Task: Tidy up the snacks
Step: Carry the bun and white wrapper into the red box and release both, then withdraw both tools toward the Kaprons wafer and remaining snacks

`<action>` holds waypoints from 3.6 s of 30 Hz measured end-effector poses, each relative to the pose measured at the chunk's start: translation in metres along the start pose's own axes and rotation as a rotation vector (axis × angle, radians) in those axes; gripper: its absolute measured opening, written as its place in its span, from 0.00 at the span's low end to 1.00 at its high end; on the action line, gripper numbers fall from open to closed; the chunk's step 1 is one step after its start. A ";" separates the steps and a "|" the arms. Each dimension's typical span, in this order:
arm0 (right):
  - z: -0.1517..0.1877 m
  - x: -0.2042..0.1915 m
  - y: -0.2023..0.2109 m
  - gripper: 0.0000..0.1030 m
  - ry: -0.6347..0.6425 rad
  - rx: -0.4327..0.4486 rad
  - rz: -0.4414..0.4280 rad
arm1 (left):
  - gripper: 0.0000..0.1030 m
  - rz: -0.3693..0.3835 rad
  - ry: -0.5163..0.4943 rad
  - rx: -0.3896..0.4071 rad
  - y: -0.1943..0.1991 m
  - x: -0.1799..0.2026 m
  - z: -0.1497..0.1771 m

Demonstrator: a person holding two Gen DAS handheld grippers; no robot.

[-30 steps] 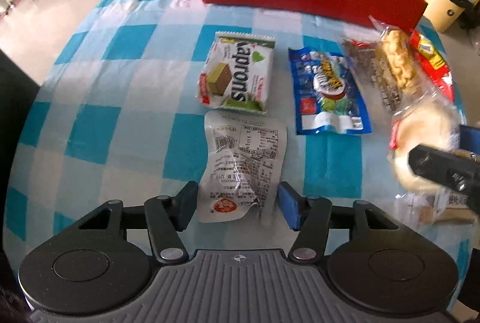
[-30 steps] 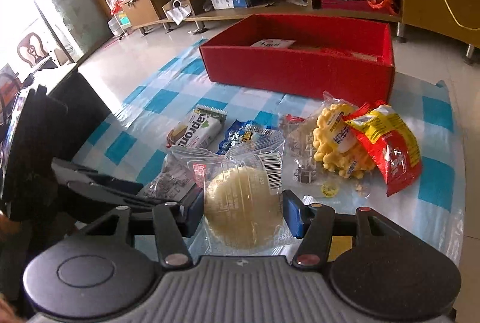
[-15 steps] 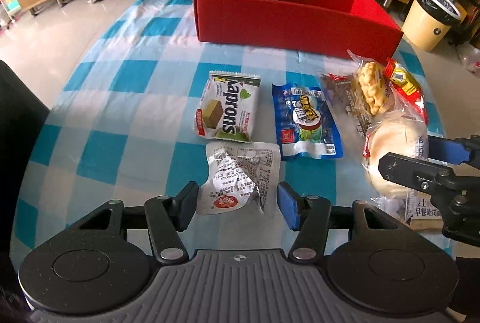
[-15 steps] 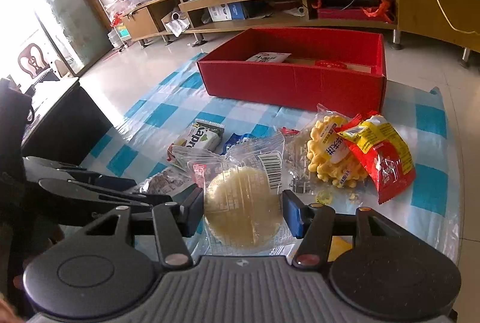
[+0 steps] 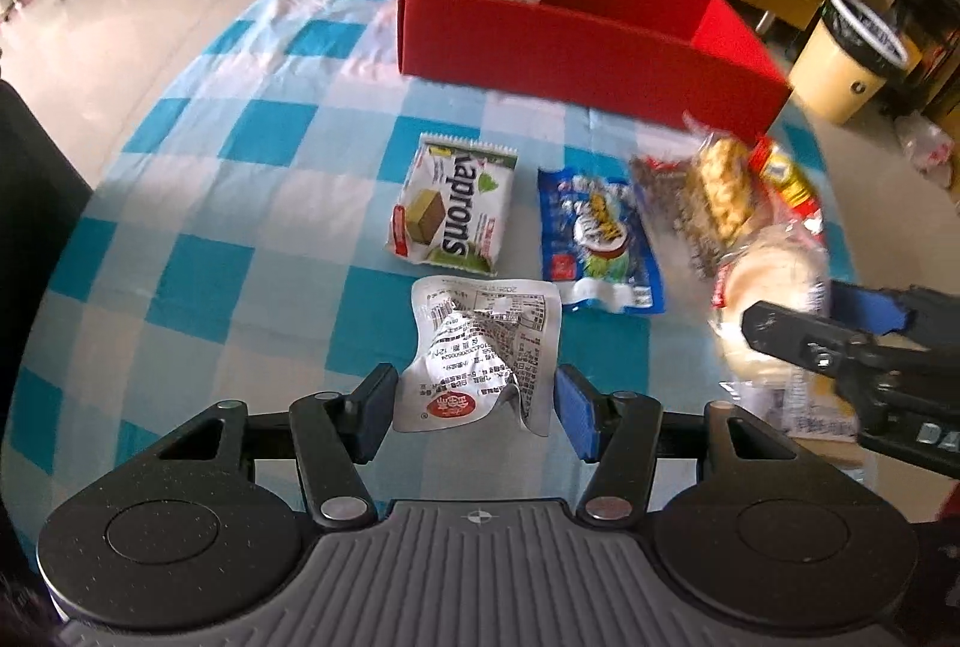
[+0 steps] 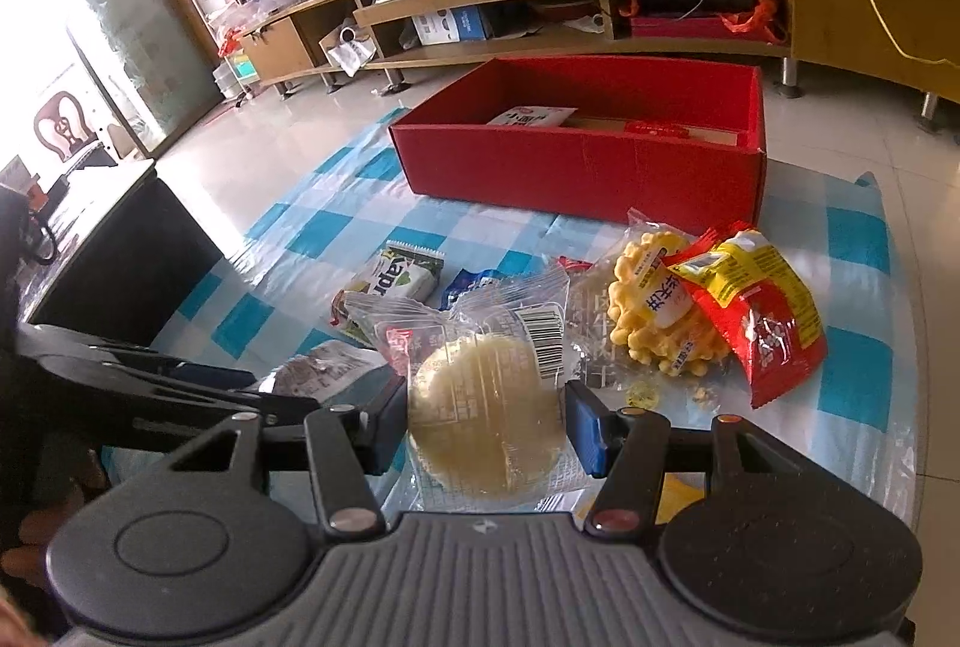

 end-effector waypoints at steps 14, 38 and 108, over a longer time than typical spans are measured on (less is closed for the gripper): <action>-0.007 0.004 0.010 0.52 -0.028 0.049 -0.024 | 0.62 0.052 0.032 0.083 0.026 0.004 -0.023; -0.097 0.039 0.006 0.52 -0.091 0.226 0.006 | 0.62 0.056 -0.021 0.247 0.015 0.030 -0.125; -0.079 0.088 -0.019 0.61 -0.139 0.088 0.119 | 0.87 -0.095 0.005 -0.006 -0.079 -0.010 -0.091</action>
Point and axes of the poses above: each gripper's, at about its wrist camera, not at the fingertips, and y roughly against the way its jaws point, x to its right, z to its underside, the point moved 3 cm from there along -y, roughly the way its jaws point
